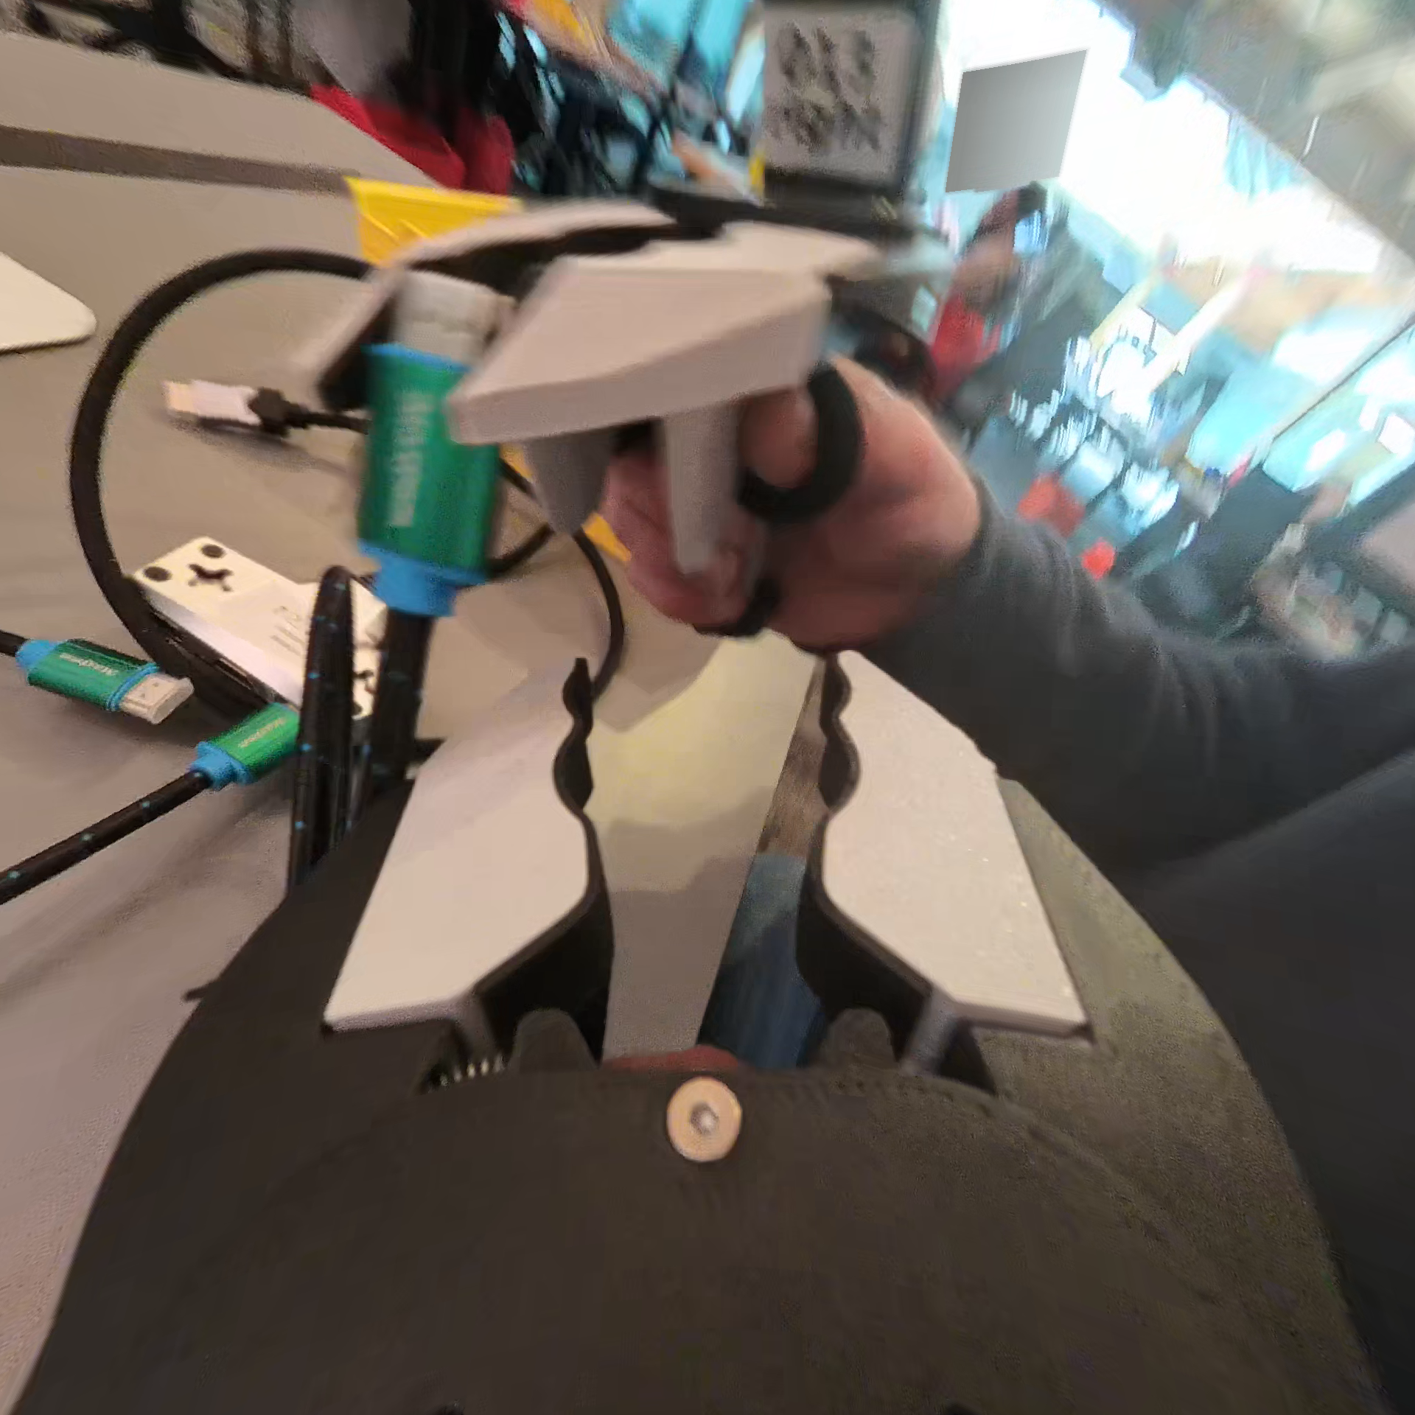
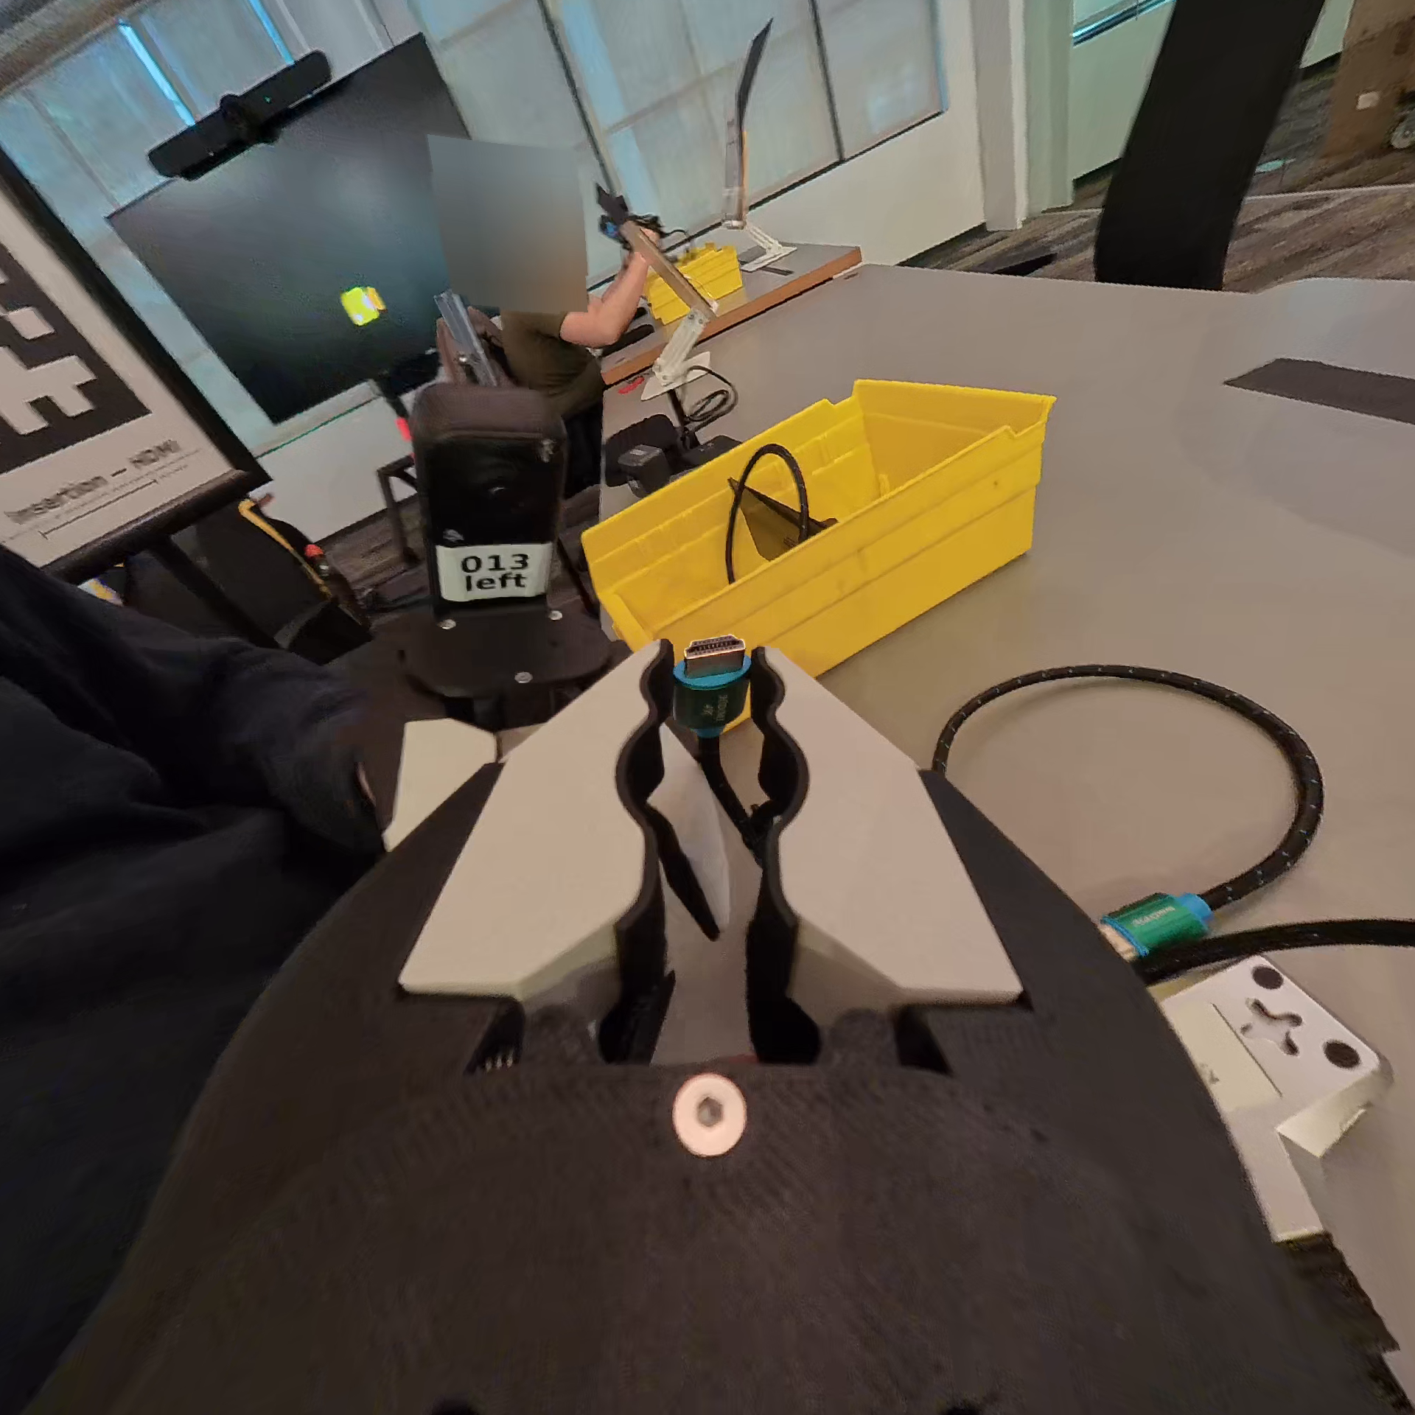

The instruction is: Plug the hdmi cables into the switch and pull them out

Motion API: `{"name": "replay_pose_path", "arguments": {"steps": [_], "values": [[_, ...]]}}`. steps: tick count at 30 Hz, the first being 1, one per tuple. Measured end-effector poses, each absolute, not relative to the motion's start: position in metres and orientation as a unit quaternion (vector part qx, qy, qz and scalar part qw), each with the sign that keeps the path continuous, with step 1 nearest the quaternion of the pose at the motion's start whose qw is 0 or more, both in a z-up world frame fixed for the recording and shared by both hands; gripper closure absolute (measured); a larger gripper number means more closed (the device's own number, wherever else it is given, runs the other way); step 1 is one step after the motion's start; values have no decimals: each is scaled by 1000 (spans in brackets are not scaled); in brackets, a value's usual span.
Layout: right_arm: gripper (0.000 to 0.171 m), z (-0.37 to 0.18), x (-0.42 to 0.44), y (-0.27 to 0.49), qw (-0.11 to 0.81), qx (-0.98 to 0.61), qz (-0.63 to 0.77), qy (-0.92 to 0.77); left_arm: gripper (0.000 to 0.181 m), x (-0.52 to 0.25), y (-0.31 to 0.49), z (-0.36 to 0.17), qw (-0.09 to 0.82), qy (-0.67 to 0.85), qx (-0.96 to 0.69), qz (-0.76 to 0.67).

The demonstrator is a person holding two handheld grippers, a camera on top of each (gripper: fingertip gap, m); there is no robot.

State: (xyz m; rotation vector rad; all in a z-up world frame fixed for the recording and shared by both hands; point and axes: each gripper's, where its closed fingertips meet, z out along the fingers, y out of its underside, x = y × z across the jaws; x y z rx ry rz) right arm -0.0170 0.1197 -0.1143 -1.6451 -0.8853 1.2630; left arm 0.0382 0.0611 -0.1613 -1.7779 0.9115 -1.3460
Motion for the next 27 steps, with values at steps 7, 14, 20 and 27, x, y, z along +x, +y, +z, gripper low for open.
{"name": "replay_pose_path", "arguments": {"steps": [7,14,20,27], "values": [[154,-110,-5,129,447,-672,503,-310,121,24,92,-128,454,237,-645,-568],[155,-107,-4,129,437,-659,544,-280,115,6,112,-109,521,197,-626,-546],[164,-100,-7,121,422,-634,586,-278,129,0,122,-96,522,192,-594,-581],[171,-106,-14,116,409,-635,583,-300,169,6,116,-95,493,230,-576,-610]]}}
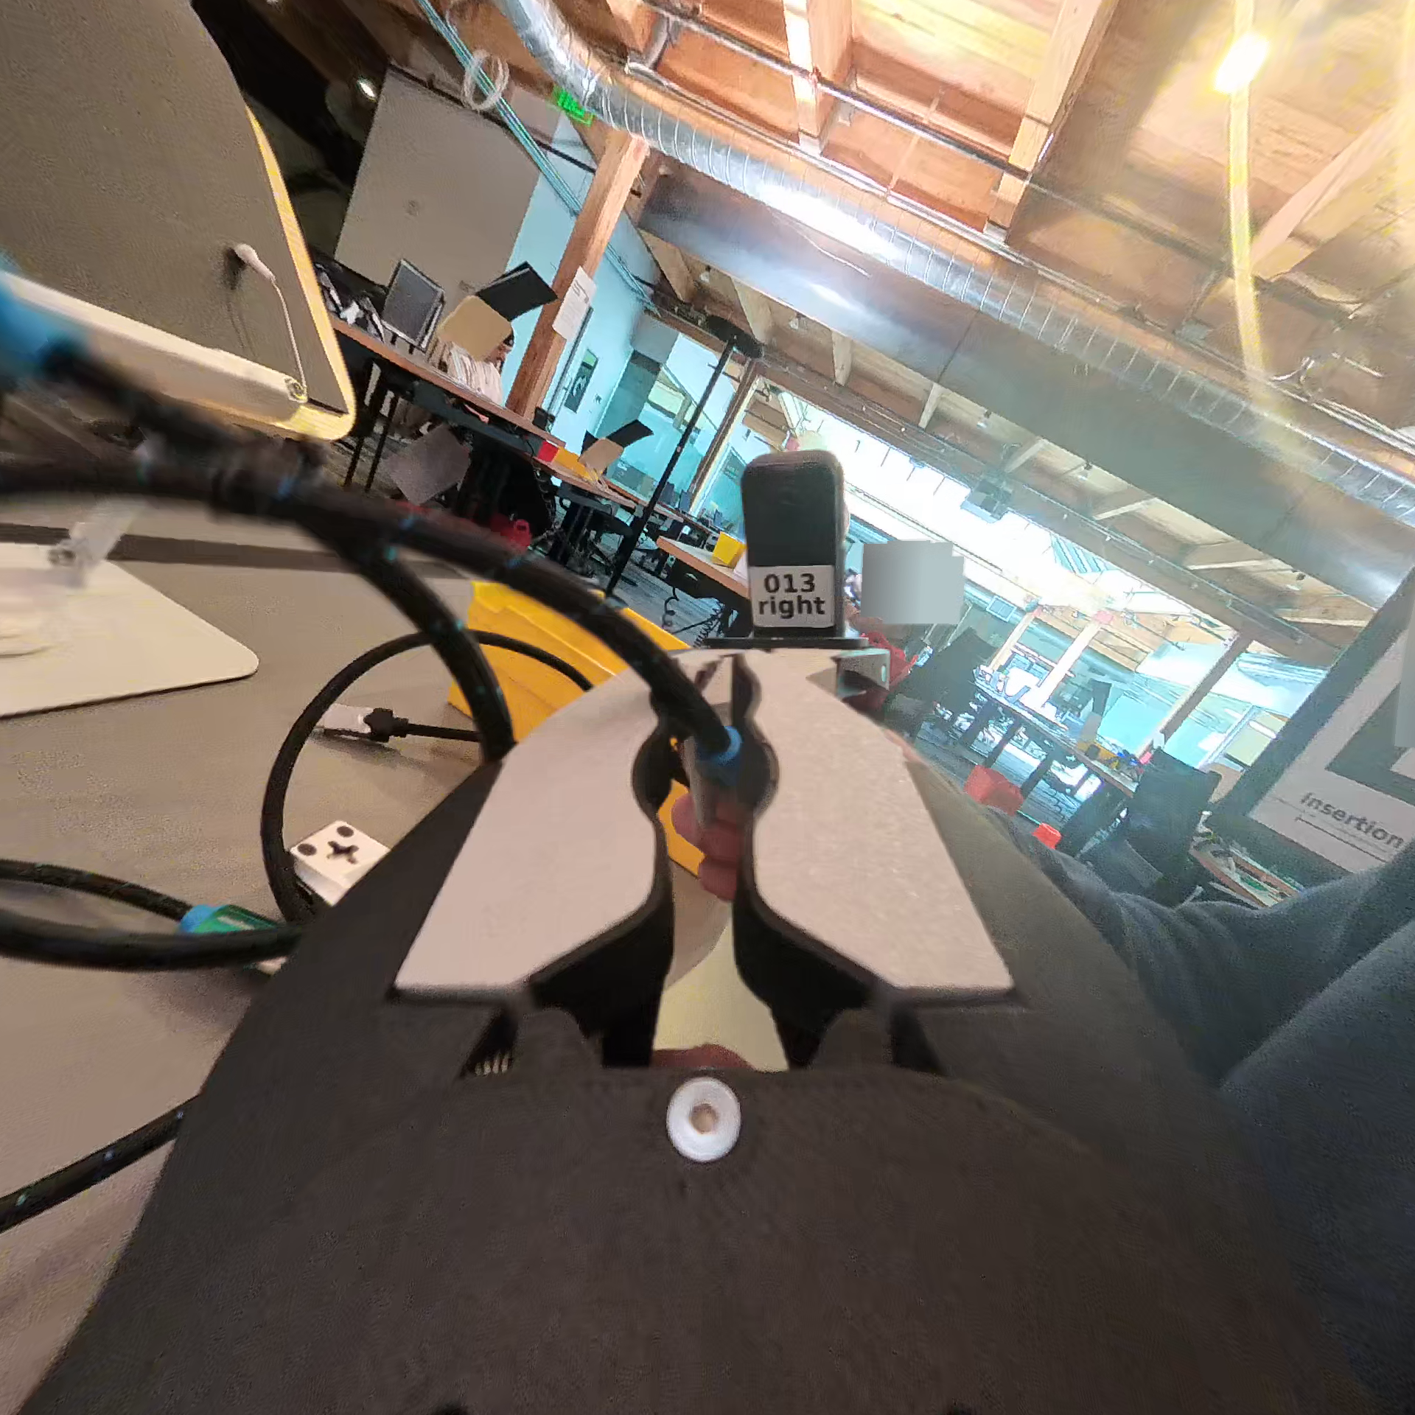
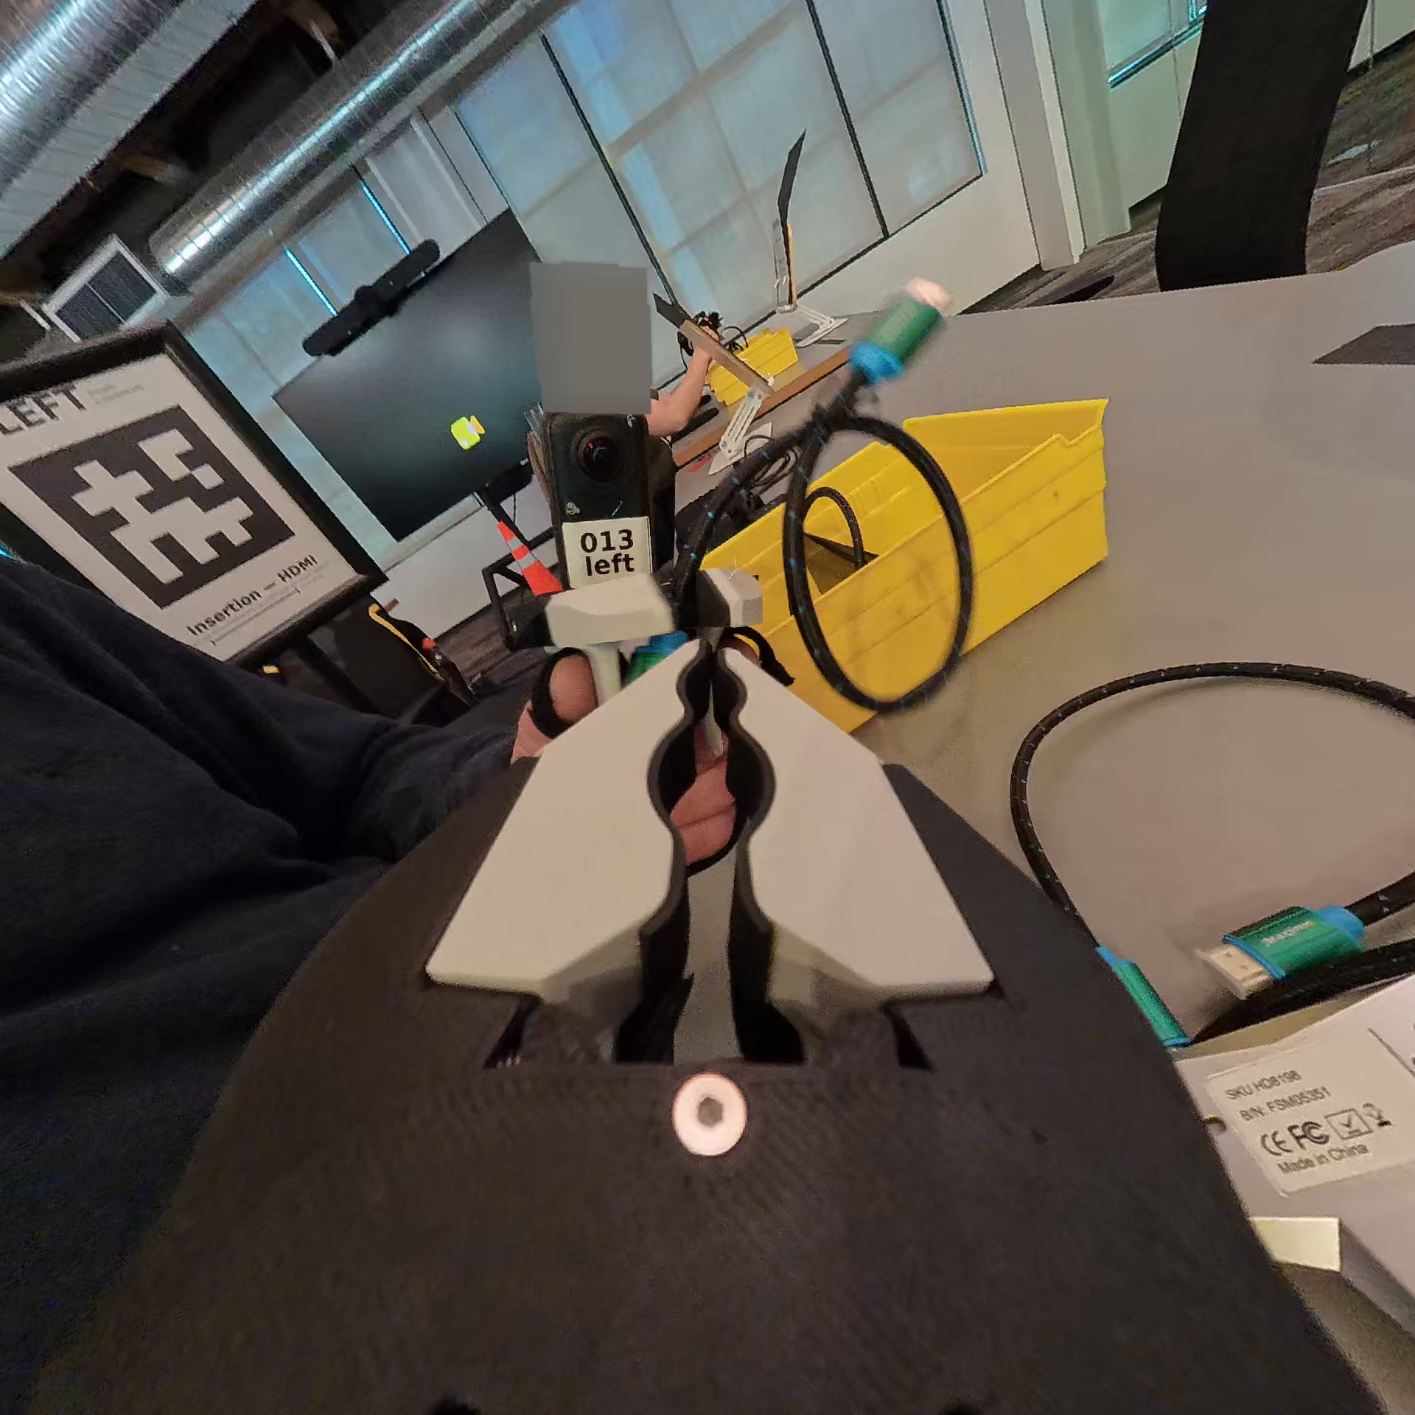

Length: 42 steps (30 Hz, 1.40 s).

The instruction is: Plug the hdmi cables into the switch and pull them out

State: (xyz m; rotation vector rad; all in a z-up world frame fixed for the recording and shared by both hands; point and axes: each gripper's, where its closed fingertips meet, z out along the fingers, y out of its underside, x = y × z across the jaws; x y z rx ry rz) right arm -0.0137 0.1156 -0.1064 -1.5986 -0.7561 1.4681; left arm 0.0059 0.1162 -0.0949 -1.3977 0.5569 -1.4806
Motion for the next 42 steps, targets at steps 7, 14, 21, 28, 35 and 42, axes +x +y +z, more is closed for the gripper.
{"name": "replay_pose_path", "arguments": {"steps": [7,14,21,28,35,42], "values": [[136,-112,-14,115,457,-660,454,-387,181,-10,131,-88,505,176,-574,-620],[153,-115,-27,108,442,-646,486,-388,181,-7,128,-81,497,163,-558,-644],[154,-104,-20,98,418,-617,542,-388,179,-4,115,-74,498,213,-536,-648],[154,-101,-8,89,395,-619,524,-432,157,8,94,-82,484,361,-533,-593],[154,-108,-1,85,379,-639,477,-470,157,15,91,-87,488,411,-534,-555],[154,-106,7,85,376,-644,465,-478,151,17,94,-86,481,404,-520,-579]]}}
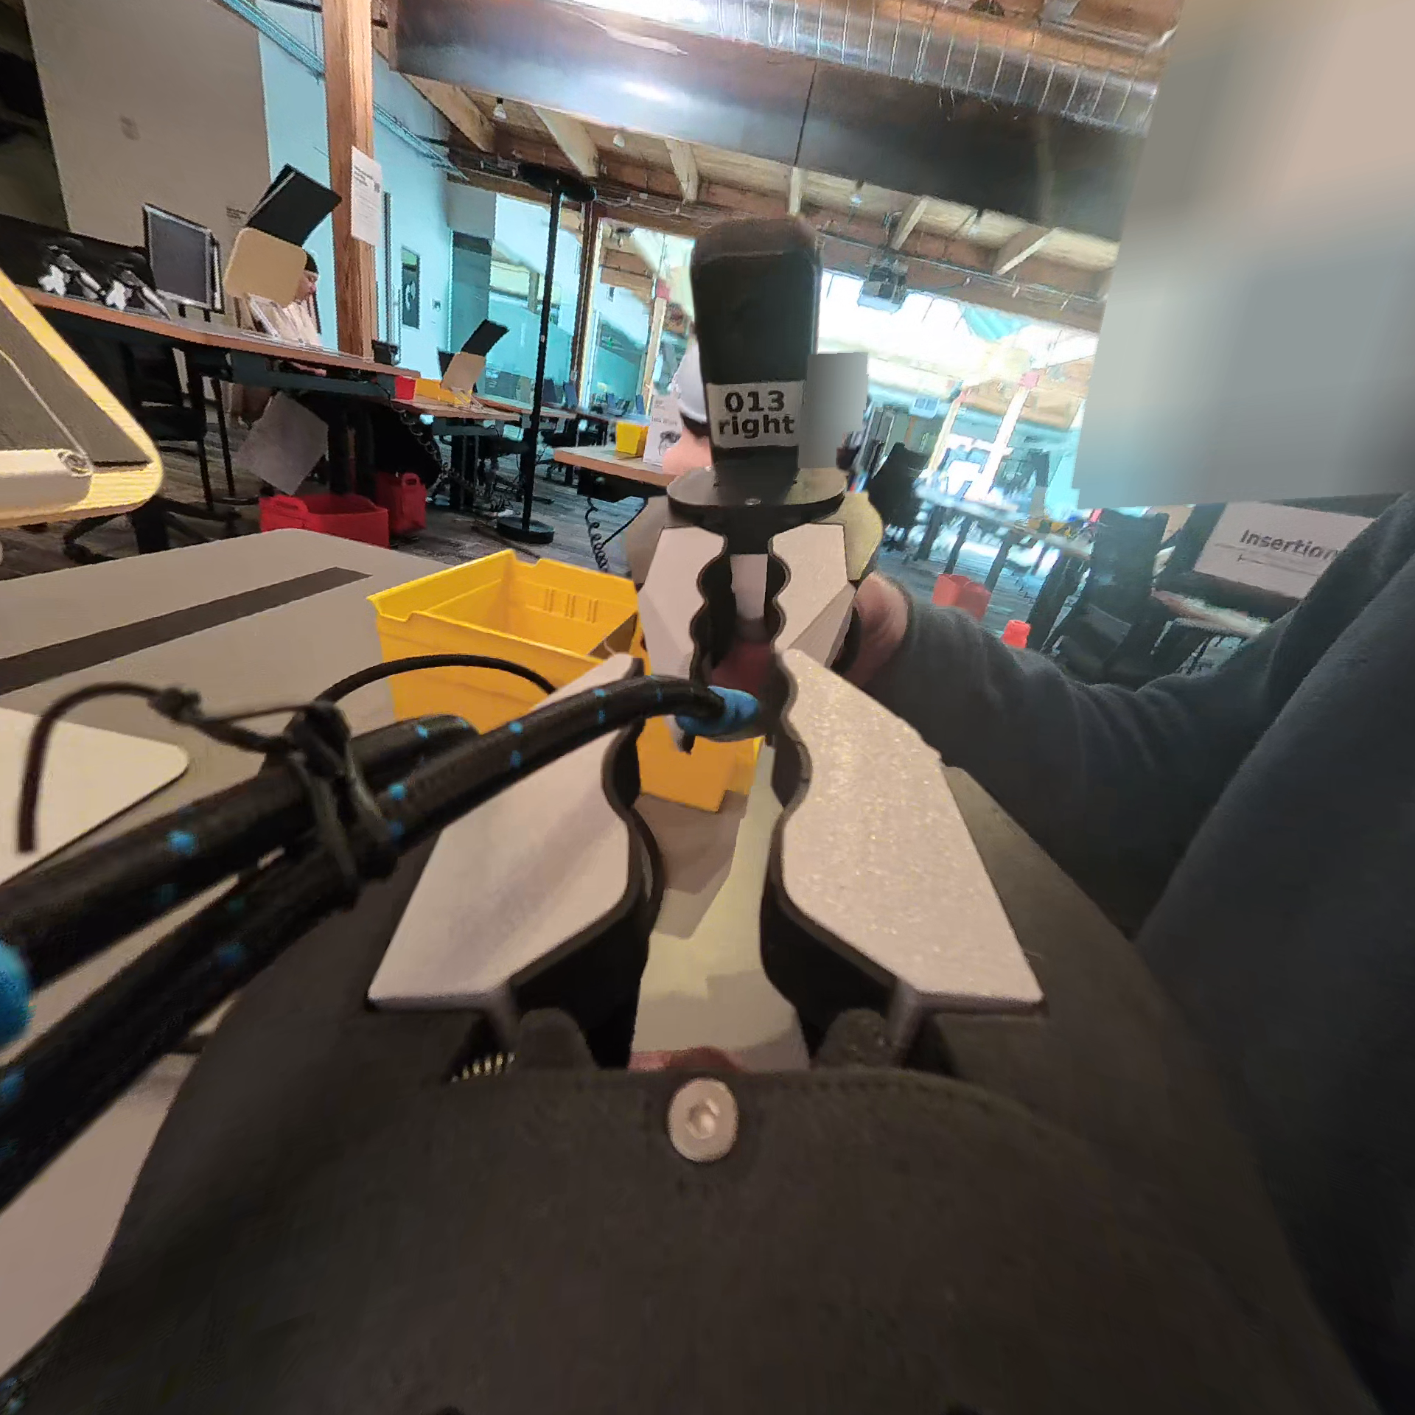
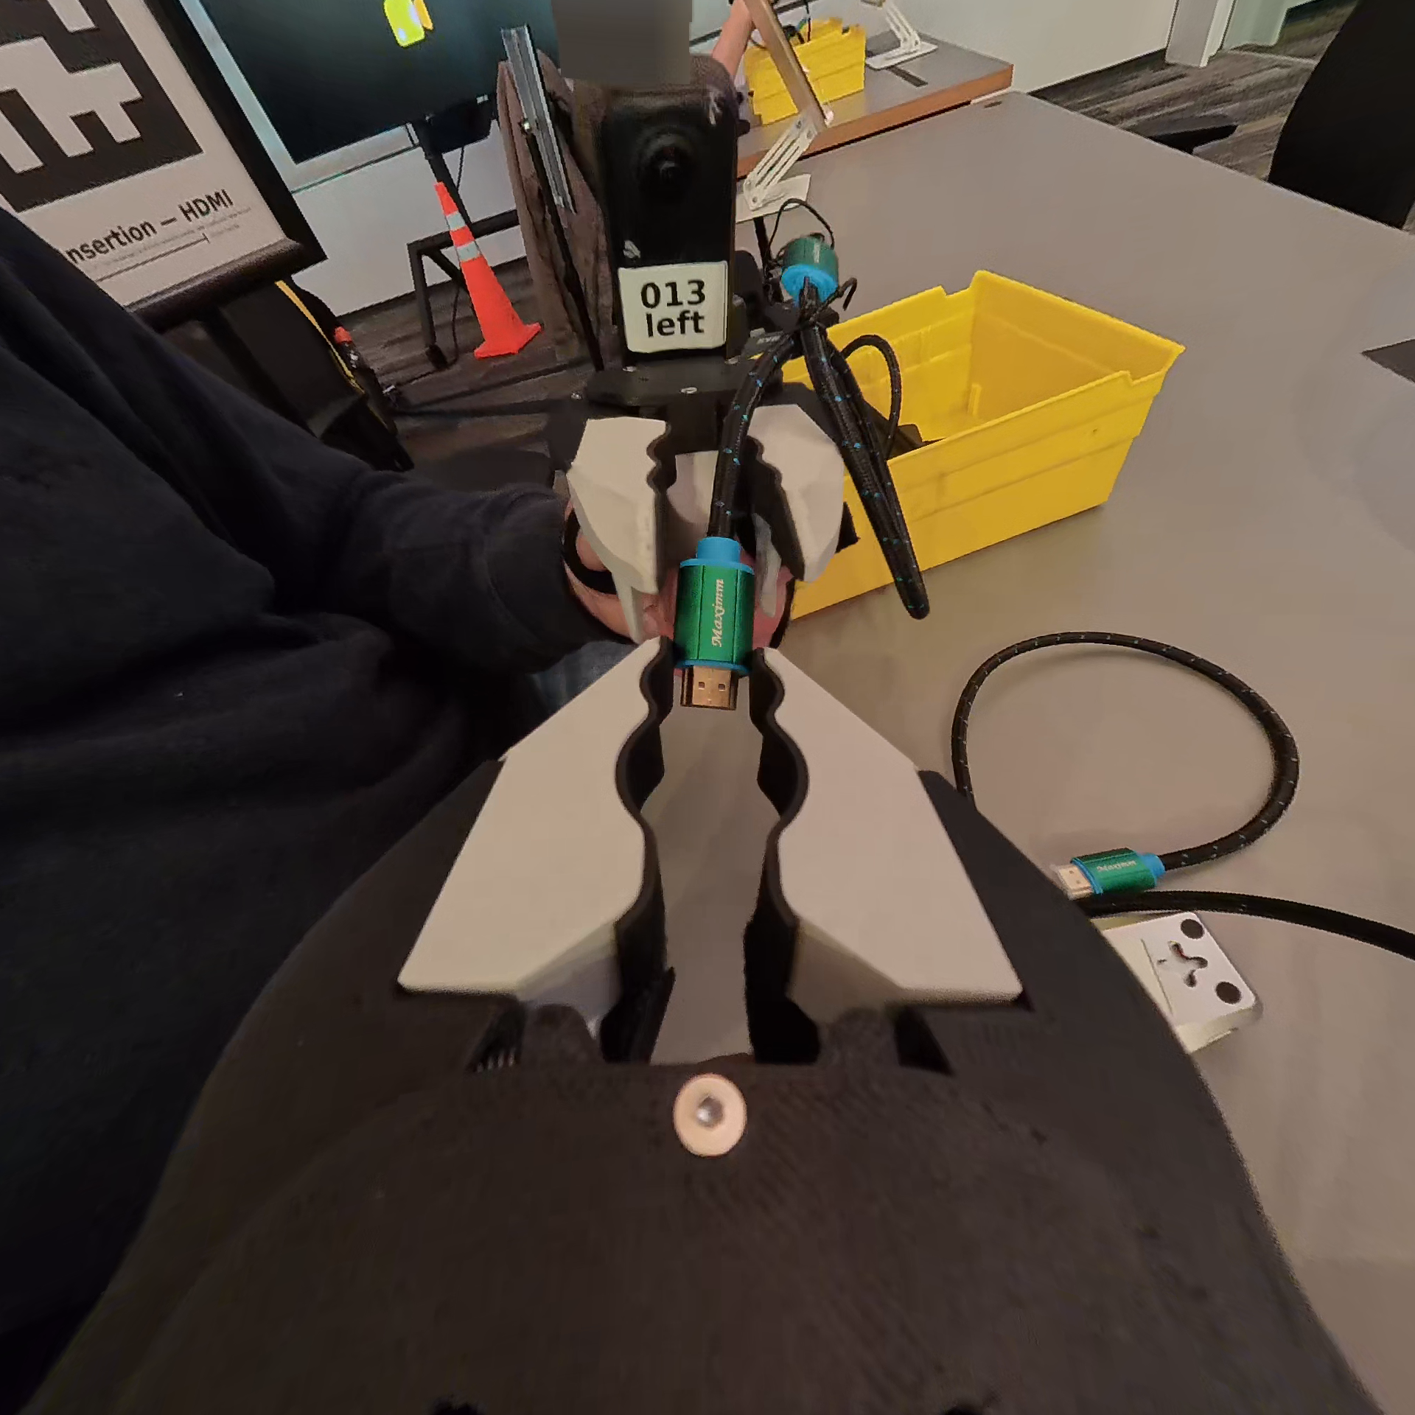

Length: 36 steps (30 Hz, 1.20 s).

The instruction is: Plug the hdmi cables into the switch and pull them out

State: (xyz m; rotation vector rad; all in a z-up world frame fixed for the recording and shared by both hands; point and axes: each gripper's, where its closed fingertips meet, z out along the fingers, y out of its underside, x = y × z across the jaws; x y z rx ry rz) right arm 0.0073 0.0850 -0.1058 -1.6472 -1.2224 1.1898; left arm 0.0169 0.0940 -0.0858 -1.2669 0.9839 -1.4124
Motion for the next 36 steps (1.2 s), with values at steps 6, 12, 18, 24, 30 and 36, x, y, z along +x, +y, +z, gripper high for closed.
{"name": "replay_pose_path", "arguments": {"steps": [6,12,18,24,30,36], "values": [[154,-109,13,90,374,-655,453,-475,88,24,88,-72,430,345,-476,-685],[154,-97,17,91,395,-649,454,-465,117,37,82,-85,415,363,-480,-682],[154,-106,11,84,367,-650,454,-487,140,38,83,-78,425,374,-464,-681],[154,-101,22,80,352,-650,445,-505,173,29,87,-74,447,388,-446,-671],[154,-103,24,80,341,-653,430,-522,176,30,85,-76,455,409,-450,-651],[154,-106,26,79,338,-659,403,-538,176,31,82,-83,463,442,-461,-614]]}}
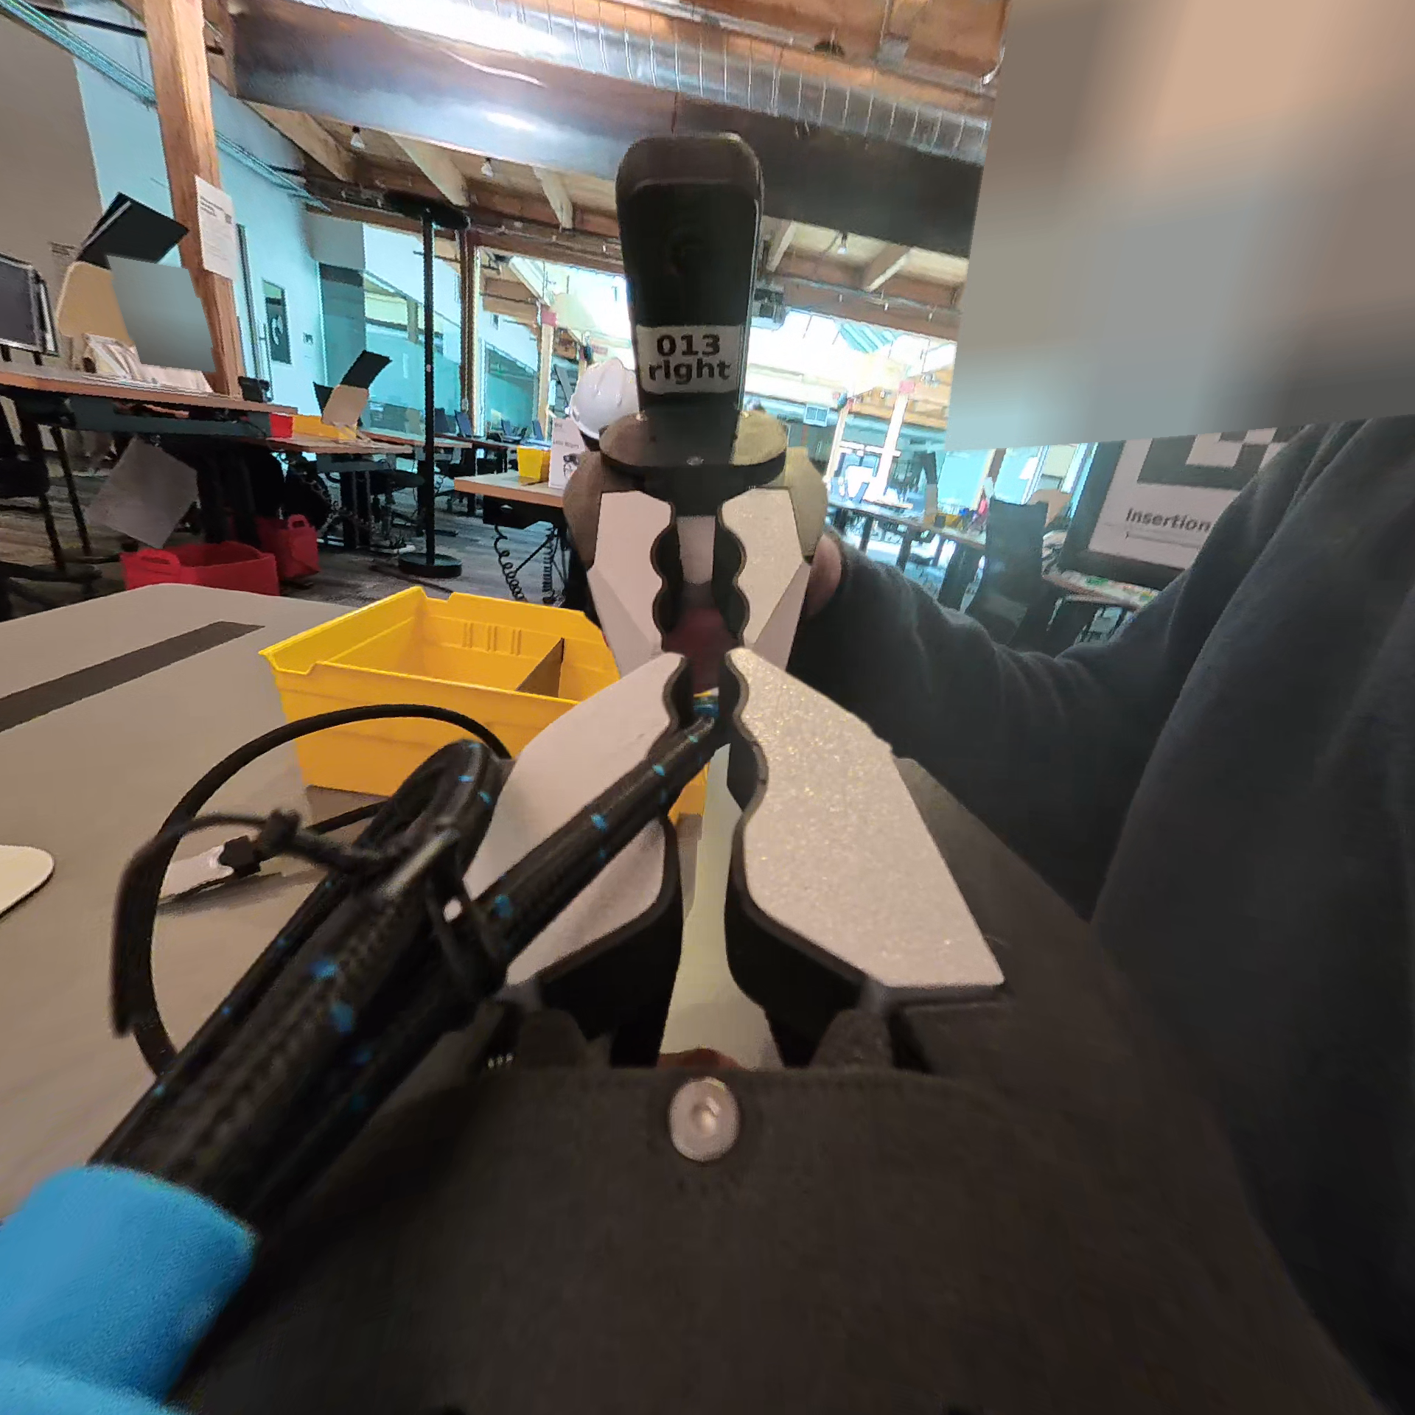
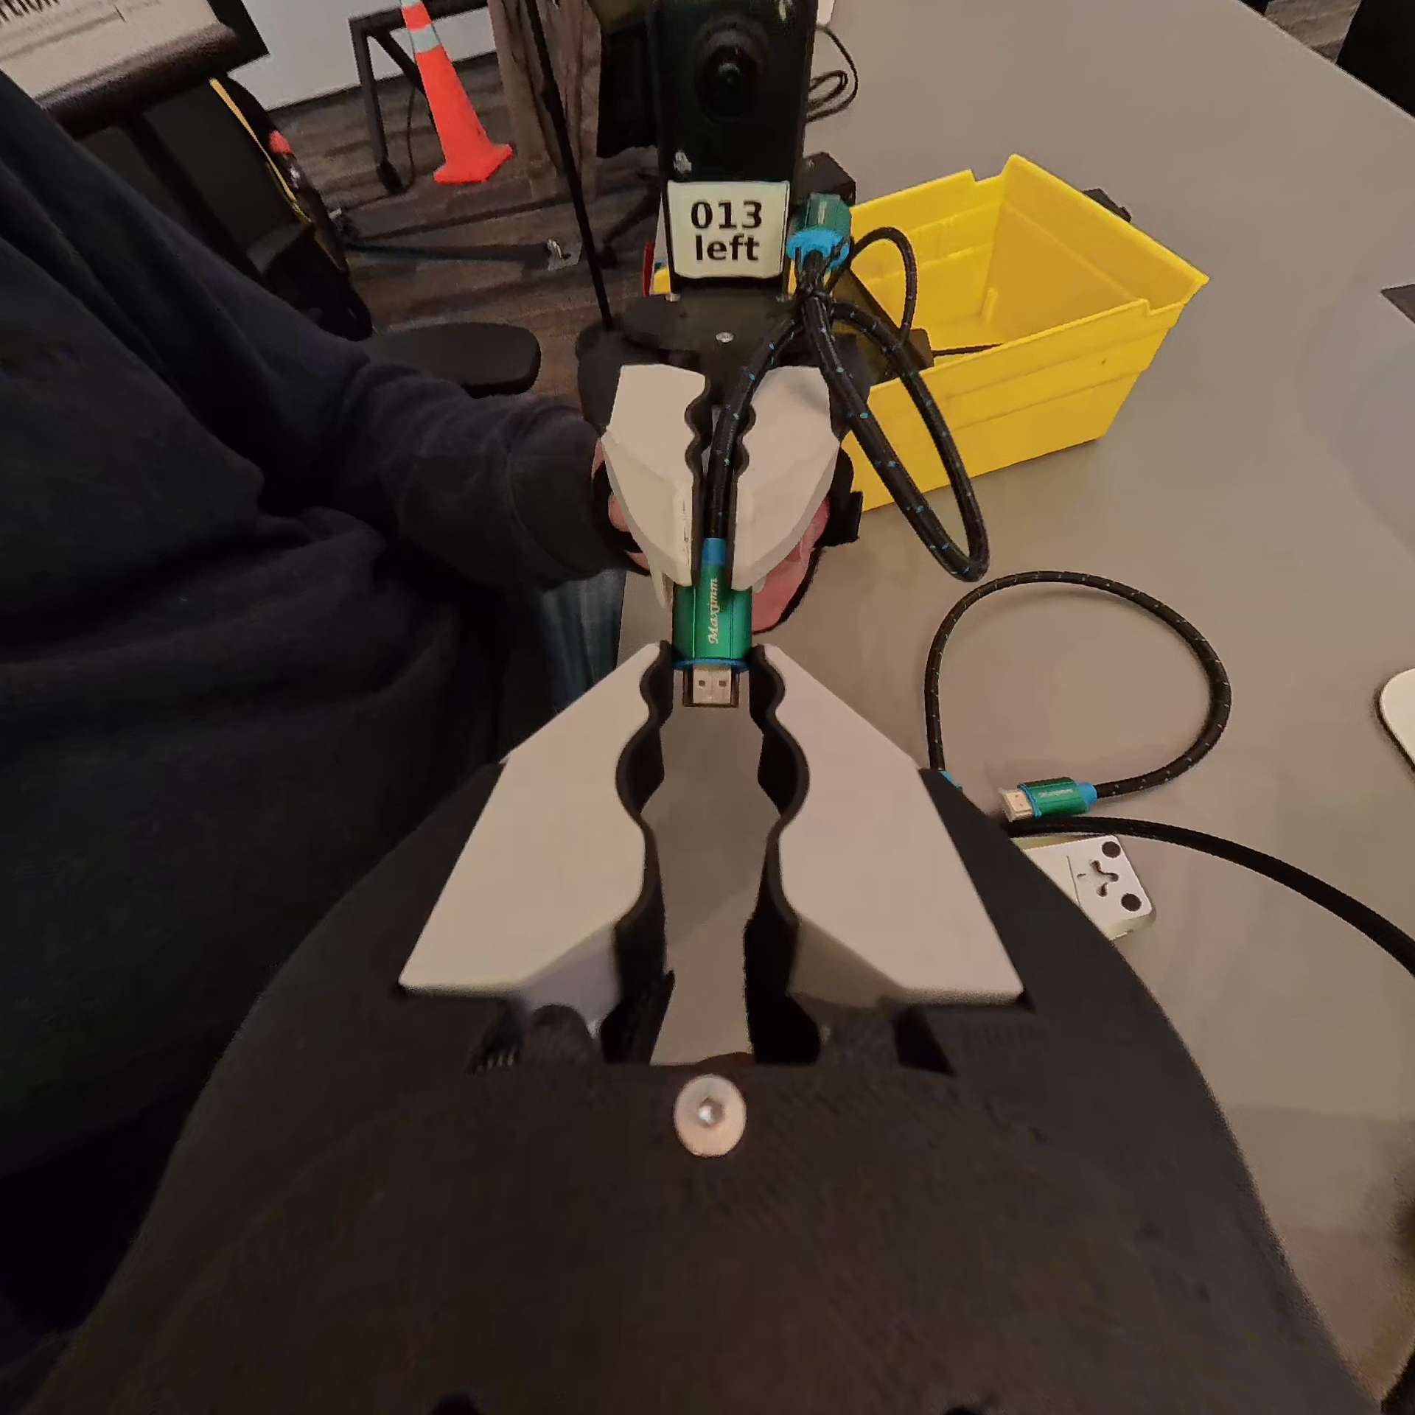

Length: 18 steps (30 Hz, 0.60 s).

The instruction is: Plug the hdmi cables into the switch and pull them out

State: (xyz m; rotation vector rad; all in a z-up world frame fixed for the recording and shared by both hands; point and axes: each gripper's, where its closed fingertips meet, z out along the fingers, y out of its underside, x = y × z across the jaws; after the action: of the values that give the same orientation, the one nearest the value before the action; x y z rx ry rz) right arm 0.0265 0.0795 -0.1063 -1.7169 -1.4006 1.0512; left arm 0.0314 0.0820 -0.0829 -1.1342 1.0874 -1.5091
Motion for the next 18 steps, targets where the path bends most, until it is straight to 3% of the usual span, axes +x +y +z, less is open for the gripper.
{"name": "replay_pose_path", "arguments": {"steps": [4,7,18], "values": [[154,-108,26,78,333,-661,385,-551,175,32,80,-84,461,462,-466,-597],[154,-108,27,79,331,-665,373,-556,164,32,79,-88,464,480,-474,-574],[153,-112,26,76,329,-673,316,-583,164,32,77,-91,469,499,-485,-544]]}}
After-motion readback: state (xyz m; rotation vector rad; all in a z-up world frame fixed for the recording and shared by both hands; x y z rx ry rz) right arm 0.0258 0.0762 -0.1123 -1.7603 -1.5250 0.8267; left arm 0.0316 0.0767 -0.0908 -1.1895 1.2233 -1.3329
